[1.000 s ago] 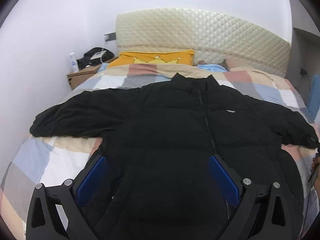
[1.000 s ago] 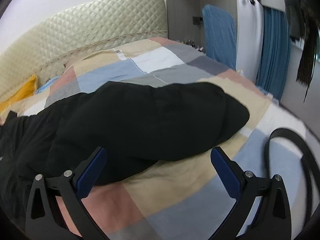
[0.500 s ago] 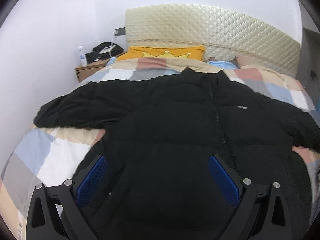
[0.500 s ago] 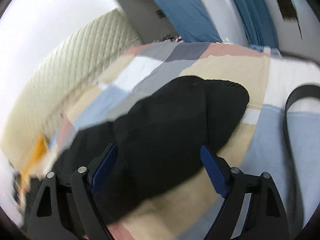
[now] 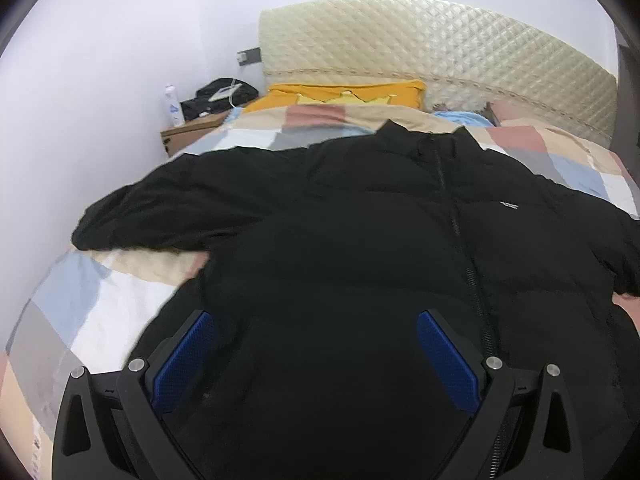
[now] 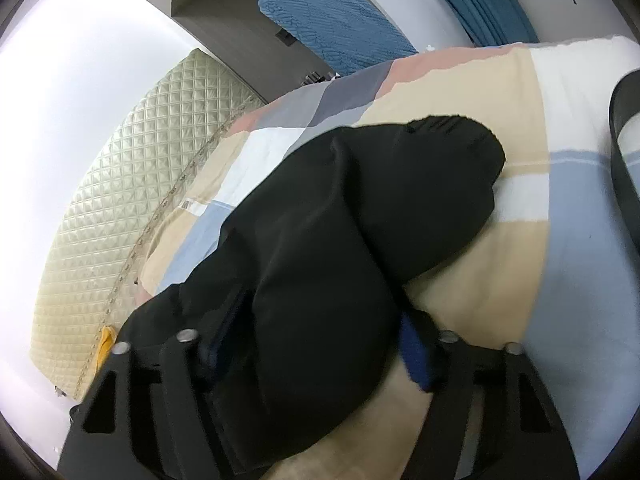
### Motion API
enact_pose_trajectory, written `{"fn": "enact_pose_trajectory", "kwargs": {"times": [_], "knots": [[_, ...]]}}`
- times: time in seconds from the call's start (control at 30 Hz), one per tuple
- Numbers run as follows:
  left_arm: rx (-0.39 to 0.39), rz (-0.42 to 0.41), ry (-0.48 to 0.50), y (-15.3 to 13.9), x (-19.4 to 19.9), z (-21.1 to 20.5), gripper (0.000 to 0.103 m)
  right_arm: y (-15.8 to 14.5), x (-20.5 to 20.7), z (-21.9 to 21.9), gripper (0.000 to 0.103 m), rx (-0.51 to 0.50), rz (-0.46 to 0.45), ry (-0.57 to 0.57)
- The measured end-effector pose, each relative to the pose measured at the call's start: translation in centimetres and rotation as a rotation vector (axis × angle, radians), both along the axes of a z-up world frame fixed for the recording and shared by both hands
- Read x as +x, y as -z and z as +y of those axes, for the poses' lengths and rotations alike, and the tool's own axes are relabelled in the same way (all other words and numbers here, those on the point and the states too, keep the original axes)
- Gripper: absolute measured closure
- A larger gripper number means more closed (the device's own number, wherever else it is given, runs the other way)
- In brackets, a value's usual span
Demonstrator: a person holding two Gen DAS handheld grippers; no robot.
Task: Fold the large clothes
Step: 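Lift the sleeve with the right tool and carry it over the jacket body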
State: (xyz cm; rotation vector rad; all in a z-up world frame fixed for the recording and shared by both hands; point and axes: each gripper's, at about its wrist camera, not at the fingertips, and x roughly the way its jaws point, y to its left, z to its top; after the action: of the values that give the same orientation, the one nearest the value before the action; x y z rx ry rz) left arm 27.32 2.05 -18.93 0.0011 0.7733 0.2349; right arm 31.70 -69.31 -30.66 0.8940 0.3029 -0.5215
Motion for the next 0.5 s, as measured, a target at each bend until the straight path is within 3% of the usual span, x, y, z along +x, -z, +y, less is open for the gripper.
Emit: {"fn": "enact_pose_trajectory", "kwargs": {"times": [0.03,0.13,0.2,0.37,0.5], "knots": [[-0.006,0.001,0.005,0.1,0.0,-0.4,0.000,0.1,0.0,0.0,0.057,0.002,-0.001,0.001],[-0.009,0.006,0.017,0.0,0.1,-0.8,0.000,-0.6,-0.2,0.2,0.080,-0.013,-0.002,-0.020],[0.003,-0.006,0.013,-0.3,-0.2,-0.7,0.000,-1.5,-0.5,0.5,0.090,-0.029,-0.012,-0.032],[0.021,0.025,-0.036,-1.2,-0.9,-0.4,0.000,-5.3,-1.8,1.2,0.094,-0.053,-0.060,-0.020],[0.078,0.007,-0.012,-2.9,-1.6,-1.2,0.000,-9.7,-2.2,2.4,0.095,-0.113,-0.081,-0.038]]}}
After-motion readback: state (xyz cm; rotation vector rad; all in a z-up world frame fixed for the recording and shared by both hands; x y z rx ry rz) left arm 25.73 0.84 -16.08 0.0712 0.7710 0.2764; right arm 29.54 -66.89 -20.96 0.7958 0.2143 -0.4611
